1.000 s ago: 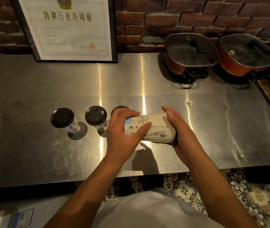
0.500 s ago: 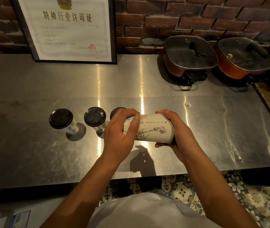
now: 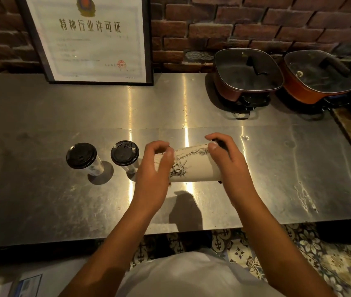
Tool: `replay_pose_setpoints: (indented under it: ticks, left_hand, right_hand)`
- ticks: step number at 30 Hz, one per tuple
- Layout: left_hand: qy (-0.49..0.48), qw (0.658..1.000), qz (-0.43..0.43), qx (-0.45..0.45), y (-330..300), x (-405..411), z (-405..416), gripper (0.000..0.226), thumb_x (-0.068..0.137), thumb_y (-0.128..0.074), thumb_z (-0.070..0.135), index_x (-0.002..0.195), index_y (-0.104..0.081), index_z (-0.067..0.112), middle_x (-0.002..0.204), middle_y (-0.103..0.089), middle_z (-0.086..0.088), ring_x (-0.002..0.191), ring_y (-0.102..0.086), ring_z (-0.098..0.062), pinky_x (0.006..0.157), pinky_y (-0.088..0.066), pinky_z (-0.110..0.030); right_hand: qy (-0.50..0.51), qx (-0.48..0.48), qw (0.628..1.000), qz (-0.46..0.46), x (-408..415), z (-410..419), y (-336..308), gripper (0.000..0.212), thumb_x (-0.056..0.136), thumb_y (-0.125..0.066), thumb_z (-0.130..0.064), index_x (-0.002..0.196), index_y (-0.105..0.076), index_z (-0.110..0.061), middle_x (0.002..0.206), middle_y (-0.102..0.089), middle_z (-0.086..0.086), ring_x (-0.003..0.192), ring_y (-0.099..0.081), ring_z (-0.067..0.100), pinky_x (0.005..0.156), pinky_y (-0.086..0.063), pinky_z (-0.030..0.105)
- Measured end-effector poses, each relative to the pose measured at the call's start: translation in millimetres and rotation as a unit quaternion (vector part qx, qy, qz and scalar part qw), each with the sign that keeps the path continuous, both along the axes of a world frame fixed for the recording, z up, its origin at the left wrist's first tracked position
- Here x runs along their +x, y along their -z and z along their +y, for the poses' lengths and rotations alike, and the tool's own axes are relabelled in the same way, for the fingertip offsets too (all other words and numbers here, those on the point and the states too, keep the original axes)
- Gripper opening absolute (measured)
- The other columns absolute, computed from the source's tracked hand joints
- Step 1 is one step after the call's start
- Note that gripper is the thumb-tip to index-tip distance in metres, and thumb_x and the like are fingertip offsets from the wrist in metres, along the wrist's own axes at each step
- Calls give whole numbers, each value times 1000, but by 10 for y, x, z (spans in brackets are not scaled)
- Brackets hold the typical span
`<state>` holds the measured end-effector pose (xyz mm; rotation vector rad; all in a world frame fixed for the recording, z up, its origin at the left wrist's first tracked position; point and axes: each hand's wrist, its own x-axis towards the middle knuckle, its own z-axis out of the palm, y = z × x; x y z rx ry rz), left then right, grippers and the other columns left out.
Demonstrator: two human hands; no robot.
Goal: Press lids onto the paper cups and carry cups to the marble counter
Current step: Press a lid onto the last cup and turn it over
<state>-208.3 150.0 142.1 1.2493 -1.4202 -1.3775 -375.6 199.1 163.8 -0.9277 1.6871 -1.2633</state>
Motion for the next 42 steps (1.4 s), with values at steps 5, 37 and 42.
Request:
replay_pose_setpoints:
  ticks: [5, 37, 42]
  left_hand:
    - [56, 971, -93, -212, 64, 25, 75, 38, 91, -57, 45, 128, -53, 35, 127, -54, 8, 108, -58, -5, 82, -48, -11]
    - [7, 975, -106, -194, 71, 80, 58, 18, 92, -55, 52, 108, -55, 44, 106, -58, 20, 100, -62, -2, 73, -57, -21]
    - [-4, 999, -41, 19, -3, 55, 4, 25, 95, -55, 51, 98, -62, 27, 98, -65, 0, 88, -70, -20, 47, -56, -31]
  right_hand:
    - [5, 132, 975, -181, -79, 2, -83, 41, 101, -48, -51, 113, -72, -21, 106, -77, 9, 98, -75, 36, 66, -63, 43]
    - [18, 92, 984, -150, 30, 53, 23, 33, 101, -48, -40, 116, -67, -18, 111, -72, 18, 91, -74, 39, 56, -60, 37]
    - [15, -36, 999, 10, 145, 159, 160, 42, 90, -49, -52, 126, -58, -32, 109, -63, -8, 95, -67, 11, 58, -52, 16]
